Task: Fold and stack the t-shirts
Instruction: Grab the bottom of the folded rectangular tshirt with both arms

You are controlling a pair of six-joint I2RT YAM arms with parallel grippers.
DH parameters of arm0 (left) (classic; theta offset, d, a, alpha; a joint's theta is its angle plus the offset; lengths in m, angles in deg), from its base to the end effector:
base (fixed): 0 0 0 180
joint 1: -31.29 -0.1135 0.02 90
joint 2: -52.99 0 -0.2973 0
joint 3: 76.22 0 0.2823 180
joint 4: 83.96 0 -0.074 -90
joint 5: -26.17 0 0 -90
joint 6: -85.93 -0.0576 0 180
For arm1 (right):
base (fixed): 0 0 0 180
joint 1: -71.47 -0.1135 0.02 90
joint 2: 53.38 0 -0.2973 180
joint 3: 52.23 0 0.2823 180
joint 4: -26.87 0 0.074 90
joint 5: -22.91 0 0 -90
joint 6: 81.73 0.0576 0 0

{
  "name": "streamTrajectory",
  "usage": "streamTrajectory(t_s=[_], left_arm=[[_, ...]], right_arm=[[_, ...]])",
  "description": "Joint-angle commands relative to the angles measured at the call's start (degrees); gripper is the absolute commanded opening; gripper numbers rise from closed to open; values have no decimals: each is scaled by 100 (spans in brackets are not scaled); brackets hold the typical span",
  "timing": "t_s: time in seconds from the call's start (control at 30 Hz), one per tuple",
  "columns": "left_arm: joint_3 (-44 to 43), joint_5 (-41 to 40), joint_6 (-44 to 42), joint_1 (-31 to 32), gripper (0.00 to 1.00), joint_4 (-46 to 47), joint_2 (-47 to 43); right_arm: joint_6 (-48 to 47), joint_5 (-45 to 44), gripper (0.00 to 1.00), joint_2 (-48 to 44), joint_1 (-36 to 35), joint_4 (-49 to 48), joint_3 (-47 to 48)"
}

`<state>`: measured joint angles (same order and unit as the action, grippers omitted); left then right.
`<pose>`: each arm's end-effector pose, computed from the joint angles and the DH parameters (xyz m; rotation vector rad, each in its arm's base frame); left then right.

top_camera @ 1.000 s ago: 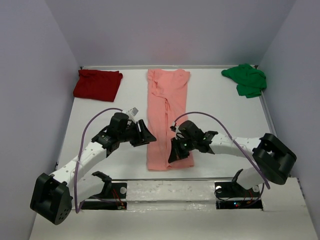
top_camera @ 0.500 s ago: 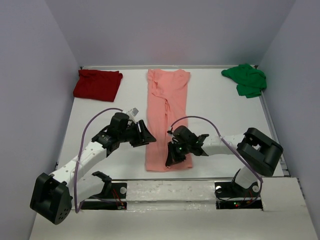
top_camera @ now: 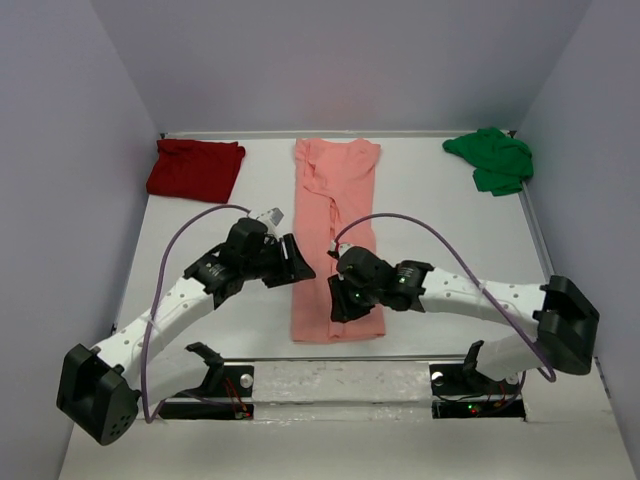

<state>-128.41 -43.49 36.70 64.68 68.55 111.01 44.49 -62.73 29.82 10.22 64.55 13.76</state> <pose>0.1980 -0.1545 0.2667 0.0748 2.3336 -1.0883 0.1549 0.2915 0.2177 -0.6179 2.6334 0.7111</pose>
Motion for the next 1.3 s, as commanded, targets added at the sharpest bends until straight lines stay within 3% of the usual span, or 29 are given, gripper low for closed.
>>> streamTrajectory(t_s=[0.0,0.13,0.23,0.4,0.7,1.27], left_arm=[[-446,-767,-96,115,62,-813,25],[-333,-1093,62,229,62,-1202,315],[377,-839,342,308,62,-949,324],[793,-855,642,423,62,-990,333],[846,-961,748,555,62,-1097,333],[1443,-250,941,695,62,-113,974]], right_arm=[[261,-910,36,-743,-53,903,166],[701,-1113,55,-1244,-53,1045,-334],[1070,-1122,66,-1517,-53,993,-1071],[1693,-1385,78,-1982,-53,1010,-1713],[1905,-1587,79,-1983,-53,984,-1944],[2283,-1965,78,-1562,-53,500,-2076]])
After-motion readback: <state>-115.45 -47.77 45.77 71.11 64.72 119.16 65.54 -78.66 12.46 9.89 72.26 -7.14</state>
